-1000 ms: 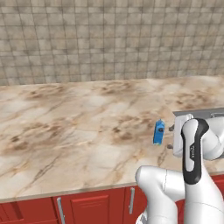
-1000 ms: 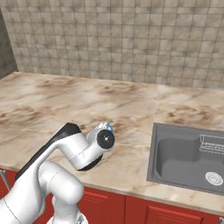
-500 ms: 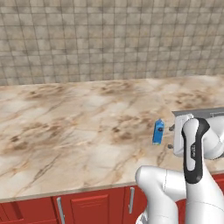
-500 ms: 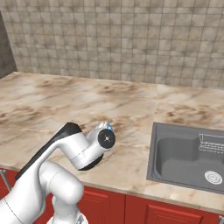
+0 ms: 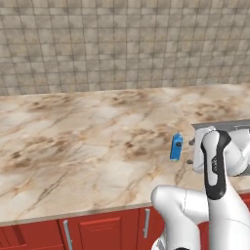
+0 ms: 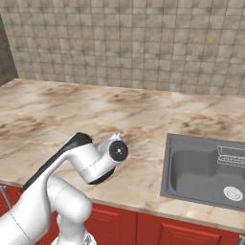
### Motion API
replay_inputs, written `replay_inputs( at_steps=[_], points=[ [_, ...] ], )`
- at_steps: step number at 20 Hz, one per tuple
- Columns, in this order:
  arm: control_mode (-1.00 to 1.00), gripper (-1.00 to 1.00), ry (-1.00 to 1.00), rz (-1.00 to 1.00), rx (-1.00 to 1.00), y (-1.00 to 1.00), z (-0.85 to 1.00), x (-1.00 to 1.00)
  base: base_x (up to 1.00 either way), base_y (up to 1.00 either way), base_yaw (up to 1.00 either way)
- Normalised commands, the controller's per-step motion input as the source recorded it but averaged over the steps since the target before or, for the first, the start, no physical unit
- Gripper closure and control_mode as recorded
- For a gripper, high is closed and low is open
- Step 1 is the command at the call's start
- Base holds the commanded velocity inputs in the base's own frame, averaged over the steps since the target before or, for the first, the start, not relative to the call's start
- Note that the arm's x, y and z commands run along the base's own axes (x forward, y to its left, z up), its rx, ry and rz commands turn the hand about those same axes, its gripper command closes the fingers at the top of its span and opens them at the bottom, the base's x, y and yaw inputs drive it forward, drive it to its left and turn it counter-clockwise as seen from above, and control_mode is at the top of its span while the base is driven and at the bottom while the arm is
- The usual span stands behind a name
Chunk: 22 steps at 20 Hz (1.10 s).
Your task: Gather the eggs and milk located in the vicinity of the sink area and place them right next to the bowl.
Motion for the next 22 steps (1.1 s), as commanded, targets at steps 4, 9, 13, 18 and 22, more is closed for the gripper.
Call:
replay_inputs(
  at_steps=[4,9,13,18,22],
  points=[
    [-1.00,-1.00,0.11,0.00,0.10,-0.45,0.00,0.47,0.00,0.00,0.00],
    [-1.00,-1.00,0.21,0.00,0.19,-0.44,0.00,0.57,0.00,0.00,0.00],
    [-1.00,-1.00,0.16,0.00,0.20,-0.31,0.00,0.34,0.00,0.00,0.00],
    [-1.00,-1.00,0.09,0.05,0.16,-0.15,0.00,0.17,0.00,0.00,0.00],
    [-1.00,-1.00,0.03,0.09,0.09,0.00,0.00,0.09,0.00,0.00,0.00]
  ],
)
